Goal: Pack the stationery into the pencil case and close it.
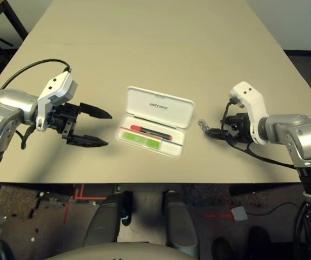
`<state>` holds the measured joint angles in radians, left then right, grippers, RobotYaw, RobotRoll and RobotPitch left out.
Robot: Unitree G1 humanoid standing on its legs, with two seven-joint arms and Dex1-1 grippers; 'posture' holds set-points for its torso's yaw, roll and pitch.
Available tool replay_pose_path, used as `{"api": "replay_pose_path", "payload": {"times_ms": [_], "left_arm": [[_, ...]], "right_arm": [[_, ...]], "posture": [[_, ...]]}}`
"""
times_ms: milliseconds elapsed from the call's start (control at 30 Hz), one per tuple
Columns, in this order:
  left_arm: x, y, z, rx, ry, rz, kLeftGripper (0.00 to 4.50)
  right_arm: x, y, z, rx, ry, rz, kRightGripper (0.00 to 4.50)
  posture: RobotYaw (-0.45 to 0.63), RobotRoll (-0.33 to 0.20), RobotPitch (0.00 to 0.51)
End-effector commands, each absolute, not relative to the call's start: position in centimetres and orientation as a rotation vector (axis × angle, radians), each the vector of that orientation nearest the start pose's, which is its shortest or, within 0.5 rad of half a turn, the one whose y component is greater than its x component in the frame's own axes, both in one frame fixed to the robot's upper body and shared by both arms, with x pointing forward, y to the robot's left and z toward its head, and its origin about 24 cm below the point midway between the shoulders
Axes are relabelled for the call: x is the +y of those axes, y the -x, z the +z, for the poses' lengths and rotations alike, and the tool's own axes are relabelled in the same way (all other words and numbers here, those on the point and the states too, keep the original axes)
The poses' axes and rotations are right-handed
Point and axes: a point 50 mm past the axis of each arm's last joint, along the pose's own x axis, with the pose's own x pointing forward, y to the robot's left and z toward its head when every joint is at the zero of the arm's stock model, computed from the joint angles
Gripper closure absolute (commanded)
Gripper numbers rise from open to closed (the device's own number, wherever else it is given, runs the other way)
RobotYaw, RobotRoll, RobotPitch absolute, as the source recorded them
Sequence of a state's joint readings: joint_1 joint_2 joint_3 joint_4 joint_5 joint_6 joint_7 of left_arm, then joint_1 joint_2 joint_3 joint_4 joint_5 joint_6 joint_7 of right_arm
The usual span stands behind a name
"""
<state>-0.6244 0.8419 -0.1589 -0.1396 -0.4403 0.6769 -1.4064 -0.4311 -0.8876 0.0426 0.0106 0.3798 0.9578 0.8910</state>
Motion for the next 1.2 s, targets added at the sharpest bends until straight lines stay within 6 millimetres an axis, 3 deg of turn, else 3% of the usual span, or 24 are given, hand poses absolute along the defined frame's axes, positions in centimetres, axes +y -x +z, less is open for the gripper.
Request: {"api": "replay_pose_path", "payload": {"times_ms": [33,100,200,533,1067,1200], "left_arm": [[18.1,-27.4,20.0,0.357,-0.391,-1.455,0.04],[18.1,-27.5,19.9,0.355,-0.387,-1.446,0.04],[18.1,-27.4,19.7,0.359,-0.382,-1.444,0.00],[18.2,-27.3,19.6,0.360,-0.375,-1.445,0.00],[18.2,-27.5,19.4,0.357,-0.375,-1.446,0.00],[18.3,-27.5,19.4,0.358,-0.379,-1.446,0.00]], "right_arm": [[-25.7,-28.4,12.0,0.744,0.210,0.658,0.00],[-25.7,-28.4,11.1,0.764,0.221,0.647,0.00],[-25.7,-28.3,10.3,0.781,0.219,0.648,0.67],[-25.8,-28.2,11.1,0.768,0.221,0.687,4.39],[-27.8,-26.9,17.4,0.712,0.387,0.916,4.48],[-27.6,-27.0,18.2,0.696,0.424,0.961,4.48]], "posture": [[0.14,0.000,0.190],[0.14,0.000,0.190],[0.15,0.000,0.193],[0.15,0.000,0.197],[0.13,0.000,0.201],[0.14,0.000,0.201]]}}
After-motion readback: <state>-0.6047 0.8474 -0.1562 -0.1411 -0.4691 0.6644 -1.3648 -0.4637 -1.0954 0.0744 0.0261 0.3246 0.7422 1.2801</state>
